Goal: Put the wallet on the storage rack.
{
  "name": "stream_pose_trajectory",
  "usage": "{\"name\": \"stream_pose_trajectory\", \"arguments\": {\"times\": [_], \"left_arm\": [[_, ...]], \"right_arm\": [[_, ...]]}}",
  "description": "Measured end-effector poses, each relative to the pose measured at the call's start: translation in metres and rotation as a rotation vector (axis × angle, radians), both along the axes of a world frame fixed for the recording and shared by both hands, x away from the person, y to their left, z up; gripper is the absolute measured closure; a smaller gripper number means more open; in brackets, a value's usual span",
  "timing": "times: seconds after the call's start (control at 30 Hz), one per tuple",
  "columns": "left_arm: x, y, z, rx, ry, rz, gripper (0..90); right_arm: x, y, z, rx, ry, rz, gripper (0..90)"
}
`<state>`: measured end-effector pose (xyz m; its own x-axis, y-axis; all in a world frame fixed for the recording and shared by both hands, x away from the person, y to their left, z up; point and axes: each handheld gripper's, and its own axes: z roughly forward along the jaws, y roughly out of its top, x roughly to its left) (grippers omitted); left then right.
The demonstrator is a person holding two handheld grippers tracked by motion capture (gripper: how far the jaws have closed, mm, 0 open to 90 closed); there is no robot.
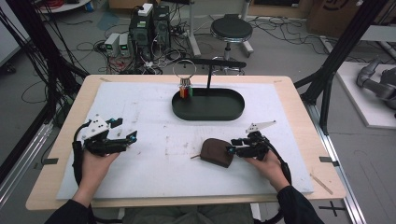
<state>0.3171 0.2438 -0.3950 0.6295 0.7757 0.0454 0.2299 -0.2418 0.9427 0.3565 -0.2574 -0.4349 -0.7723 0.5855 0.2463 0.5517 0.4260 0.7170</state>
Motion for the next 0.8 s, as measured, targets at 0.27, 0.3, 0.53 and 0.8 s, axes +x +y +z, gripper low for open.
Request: {"name": "stream_pose_trajectory", "arguments": {"times": [0.27, 0.3, 0.53, 0.8], "left_arm": [[0.003, -0.003, -0.002, 0.01, 0.005, 0.0, 24.5], [0.004, -0.003, -0.002, 0.009, 0.007, -0.004, 24.5], [0.003, -0.006, -0.002, 0.01, 0.009, -0.006, 24.5], [0.002, -0.005, -0.001, 0.005, 0.002, -0.009, 24.5]], "right_arm": [[-0.004, 0.0, 0.004, -0.019, -0.054, -0.001, 73.6], [-0.004, 0.0, 0.004, -0.016, -0.058, -0.004, 76.4], [-0.009, -0.002, 0.012, 0.013, -0.111, 0.002, 85.6], [-0.018, 0.0, 0.031, 0.062, -0.255, -0.03, 87.4]]}}
